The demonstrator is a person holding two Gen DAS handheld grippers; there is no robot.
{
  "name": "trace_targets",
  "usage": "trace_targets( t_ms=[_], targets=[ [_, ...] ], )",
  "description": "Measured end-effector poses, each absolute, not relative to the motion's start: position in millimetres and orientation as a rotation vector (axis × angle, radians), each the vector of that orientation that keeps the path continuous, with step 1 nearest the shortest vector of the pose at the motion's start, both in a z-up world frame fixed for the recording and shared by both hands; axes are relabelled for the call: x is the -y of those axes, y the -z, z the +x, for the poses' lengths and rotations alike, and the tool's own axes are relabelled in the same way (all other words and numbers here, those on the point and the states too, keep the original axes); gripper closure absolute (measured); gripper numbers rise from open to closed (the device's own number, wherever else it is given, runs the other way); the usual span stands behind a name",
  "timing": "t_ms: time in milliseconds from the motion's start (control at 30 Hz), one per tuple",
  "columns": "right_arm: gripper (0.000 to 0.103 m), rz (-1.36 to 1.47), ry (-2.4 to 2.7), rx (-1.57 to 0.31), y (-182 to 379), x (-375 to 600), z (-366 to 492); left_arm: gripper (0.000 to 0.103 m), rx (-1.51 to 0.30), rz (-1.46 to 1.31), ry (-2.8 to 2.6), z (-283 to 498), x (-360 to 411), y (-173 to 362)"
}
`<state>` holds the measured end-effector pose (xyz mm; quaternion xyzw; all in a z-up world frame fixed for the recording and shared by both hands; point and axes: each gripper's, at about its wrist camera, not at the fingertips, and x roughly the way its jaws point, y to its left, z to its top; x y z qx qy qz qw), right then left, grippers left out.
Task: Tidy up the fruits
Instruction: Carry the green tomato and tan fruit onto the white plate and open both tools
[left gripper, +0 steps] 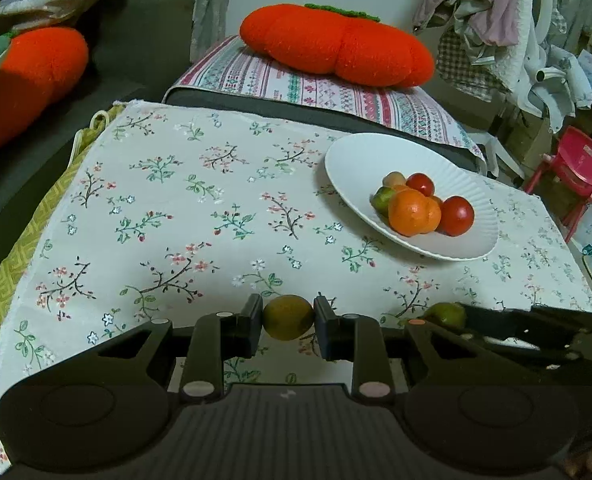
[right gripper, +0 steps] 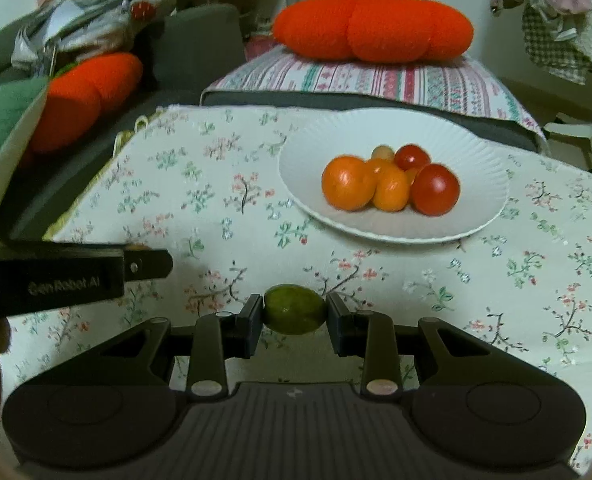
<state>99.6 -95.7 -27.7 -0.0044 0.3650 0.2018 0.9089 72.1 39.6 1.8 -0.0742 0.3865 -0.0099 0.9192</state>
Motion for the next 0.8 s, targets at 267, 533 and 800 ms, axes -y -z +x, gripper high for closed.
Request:
trace_targets(
  t_ms=[267, 533, 800],
  targets=[
    [0.073, 0.059, -0.386, -0.721, 14.8, 116.4, 100.3, 0.094, -0.771, -0.146, 0.026, 73.0, -39.0, -7.2],
    [0.073, 0.154, -0.318, -0.677, 0.1, 152.8, 106.6, 0.094, -0.737, -0.135, 0.028, 75.6, -40.6, -15.5],
    [0.073, 0.271, -0.212, -0.670, 0.8, 188.5, 119.8, 0.094, -0.688, -0.079, 0.044, 91.0, -27.2, -17.4]
  ],
)
